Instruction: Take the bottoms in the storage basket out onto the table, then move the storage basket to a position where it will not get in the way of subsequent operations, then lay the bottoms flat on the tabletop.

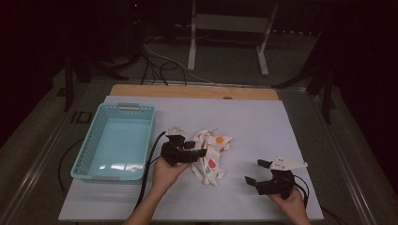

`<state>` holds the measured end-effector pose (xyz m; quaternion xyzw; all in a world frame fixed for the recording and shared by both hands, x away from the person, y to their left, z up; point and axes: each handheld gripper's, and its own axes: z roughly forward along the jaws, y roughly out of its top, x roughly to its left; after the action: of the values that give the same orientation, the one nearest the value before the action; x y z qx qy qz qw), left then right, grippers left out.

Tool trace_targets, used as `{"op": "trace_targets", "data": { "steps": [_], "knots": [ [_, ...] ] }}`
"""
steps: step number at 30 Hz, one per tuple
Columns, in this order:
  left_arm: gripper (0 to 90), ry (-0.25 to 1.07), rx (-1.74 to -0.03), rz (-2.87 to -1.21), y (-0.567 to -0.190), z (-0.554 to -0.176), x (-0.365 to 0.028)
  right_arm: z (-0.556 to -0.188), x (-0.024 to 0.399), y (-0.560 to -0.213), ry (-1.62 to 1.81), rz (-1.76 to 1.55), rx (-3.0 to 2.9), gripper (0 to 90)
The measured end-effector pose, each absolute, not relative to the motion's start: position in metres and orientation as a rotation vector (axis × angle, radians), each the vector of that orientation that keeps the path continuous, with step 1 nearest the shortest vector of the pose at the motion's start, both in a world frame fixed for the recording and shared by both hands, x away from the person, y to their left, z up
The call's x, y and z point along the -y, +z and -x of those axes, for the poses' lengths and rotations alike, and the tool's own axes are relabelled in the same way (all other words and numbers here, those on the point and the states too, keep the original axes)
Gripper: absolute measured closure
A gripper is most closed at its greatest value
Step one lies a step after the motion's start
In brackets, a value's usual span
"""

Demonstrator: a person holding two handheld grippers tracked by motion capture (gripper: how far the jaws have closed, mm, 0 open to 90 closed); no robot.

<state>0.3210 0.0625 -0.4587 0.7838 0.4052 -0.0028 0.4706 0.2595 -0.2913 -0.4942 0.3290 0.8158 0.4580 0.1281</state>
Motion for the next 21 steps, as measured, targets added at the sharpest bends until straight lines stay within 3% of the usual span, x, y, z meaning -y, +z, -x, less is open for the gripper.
{"op": "trace_targets", "data": {
  "steps": [12,21],
  "knots": [
    [42.8,-0.008,-1.024,-1.944,-0.484,-0.306,-0.07,-0.277,0.255,-0.499,1.327,-0.892,-2.46,18.6],
    [45.8,-0.028,-1.038,-1.975,-0.5,-0.3,-0.068,-0.289,0.233,-0.501,1.315,-0.822,-2.537,34.0]
  ]
}}
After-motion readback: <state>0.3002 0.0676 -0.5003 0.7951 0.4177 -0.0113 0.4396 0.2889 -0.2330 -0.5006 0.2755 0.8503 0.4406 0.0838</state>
